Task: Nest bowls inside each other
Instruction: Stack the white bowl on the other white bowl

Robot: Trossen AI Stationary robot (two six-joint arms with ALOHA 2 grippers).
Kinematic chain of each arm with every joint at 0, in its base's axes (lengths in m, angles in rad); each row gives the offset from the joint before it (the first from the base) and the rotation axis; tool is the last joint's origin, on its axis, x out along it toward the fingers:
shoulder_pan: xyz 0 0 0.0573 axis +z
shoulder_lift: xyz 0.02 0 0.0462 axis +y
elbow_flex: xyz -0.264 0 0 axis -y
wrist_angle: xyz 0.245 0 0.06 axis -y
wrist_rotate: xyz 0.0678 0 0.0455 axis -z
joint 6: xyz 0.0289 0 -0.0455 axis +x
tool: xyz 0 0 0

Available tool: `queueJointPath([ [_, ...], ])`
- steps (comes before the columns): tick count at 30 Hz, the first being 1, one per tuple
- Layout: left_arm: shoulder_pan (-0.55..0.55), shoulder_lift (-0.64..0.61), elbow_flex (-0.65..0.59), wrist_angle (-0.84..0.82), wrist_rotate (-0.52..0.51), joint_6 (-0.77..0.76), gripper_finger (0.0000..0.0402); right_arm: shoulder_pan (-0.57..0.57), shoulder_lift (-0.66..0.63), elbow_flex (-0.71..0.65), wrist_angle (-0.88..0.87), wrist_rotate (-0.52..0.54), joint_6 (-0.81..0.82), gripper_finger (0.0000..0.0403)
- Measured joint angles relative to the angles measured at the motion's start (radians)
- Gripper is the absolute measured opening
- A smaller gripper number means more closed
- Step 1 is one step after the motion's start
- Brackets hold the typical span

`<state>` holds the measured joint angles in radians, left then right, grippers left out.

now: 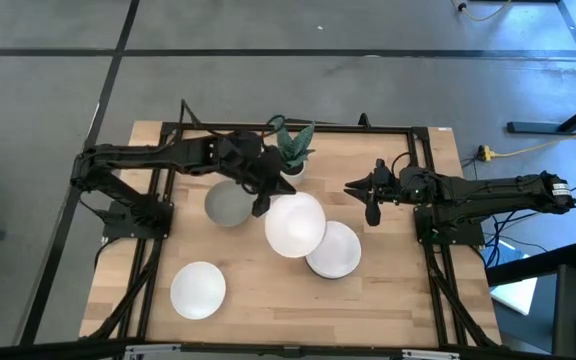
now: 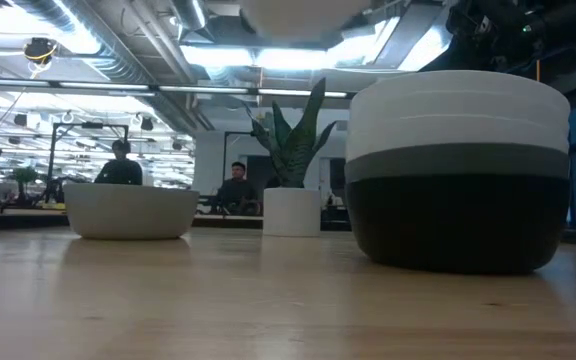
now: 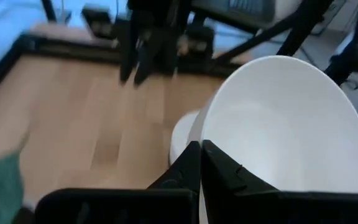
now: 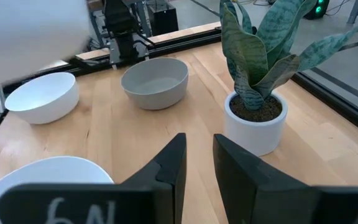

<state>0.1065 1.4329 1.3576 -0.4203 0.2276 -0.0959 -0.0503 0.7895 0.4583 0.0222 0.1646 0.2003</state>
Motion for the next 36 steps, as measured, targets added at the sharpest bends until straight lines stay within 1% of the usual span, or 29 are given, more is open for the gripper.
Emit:
queueJointPath([
  [3, -0.017, 0.04, 0.052, 0.008, 0.001, 0.0, 0.0, 0.0, 0.0, 0.0, -0.01, 0.0, 0.0, 0.0081],
  [6, -0.029, 0.107, 0.109, -0.005, 0.011, 0.001, 0.0, -0.011, 0.0, 0.0, -0.011, 0.017, 0.0, 0.0081],
  [11, -0.029, 0.233, 0.197, -0.018, 0.084, 0.002, 0.0, -0.031, 0.0, 0.0, -0.022, 0.019, 0.0, 0.0081],
  [16, -0.029, 0.334, 0.302, -0.023, 0.115, 0.021, 0.0, -0.04, 0.0, -0.001, -0.086, 0.019, 0.005, 0.0081],
  [21, -0.028, 0.426, 0.399, -0.071, 0.128, 0.028, 0.0, -0.057, 0.0, -0.001, -0.145, 0.019, 0.03, 0.0081],
  [24, -0.028, 0.46, 0.419, -0.072, 0.131, 0.028, 0.0, -0.064, 0.0, -0.001, -0.158, 0.019, 0.03, 0.0081],
  [36, -0.03, 0.545, 0.421, -0.076, 0.131, 0.025, 0.0, -0.067, -0.001, -0.001, -0.162, 0.019, 0.029, 0.0081],
])
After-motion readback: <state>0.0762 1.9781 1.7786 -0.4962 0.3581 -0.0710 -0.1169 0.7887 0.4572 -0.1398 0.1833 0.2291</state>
